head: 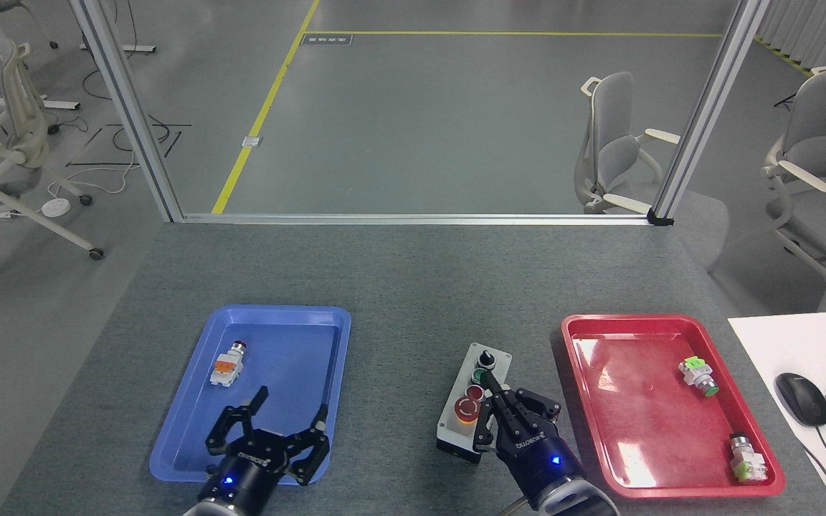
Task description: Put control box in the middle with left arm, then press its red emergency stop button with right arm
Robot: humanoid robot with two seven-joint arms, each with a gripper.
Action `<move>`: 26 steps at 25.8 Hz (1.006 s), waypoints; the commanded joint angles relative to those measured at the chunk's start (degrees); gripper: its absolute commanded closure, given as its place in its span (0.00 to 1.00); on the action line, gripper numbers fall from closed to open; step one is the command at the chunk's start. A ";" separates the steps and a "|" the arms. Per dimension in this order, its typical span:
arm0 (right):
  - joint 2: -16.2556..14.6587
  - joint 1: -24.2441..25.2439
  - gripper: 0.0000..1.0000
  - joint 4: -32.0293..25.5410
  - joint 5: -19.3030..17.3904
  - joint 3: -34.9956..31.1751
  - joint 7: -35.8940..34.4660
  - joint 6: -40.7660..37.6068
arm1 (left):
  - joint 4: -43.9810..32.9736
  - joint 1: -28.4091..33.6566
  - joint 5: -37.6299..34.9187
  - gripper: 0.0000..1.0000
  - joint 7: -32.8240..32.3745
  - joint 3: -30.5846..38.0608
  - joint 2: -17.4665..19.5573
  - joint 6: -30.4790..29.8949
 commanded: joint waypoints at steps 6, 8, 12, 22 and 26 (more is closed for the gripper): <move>1.30 -0.54 1.00 2.20 2.20 1.28 4.31 0.60 | -0.61 -1.65 2.78 0.01 -0.09 19.27 0.11 -5.03; 1.83 -0.72 1.00 3.87 2.46 1.99 4.31 0.78 | 0.27 -2.53 3.13 0.01 -0.09 21.29 0.11 -4.85; 2.09 -1.59 1.00 5.63 2.46 2.25 4.31 1.48 | 2.11 -3.76 3.92 0.01 -0.01 22.78 -0.51 -4.50; 1.48 -1.59 1.00 8.09 2.29 2.25 4.22 1.66 | 9.94 -8.77 5.68 0.01 -0.62 22.70 -1.82 -2.13; 1.57 -1.59 1.00 8.53 2.02 2.34 3.52 2.18 | 10.03 -8.24 5.68 0.01 0.08 22.52 -2.18 -2.13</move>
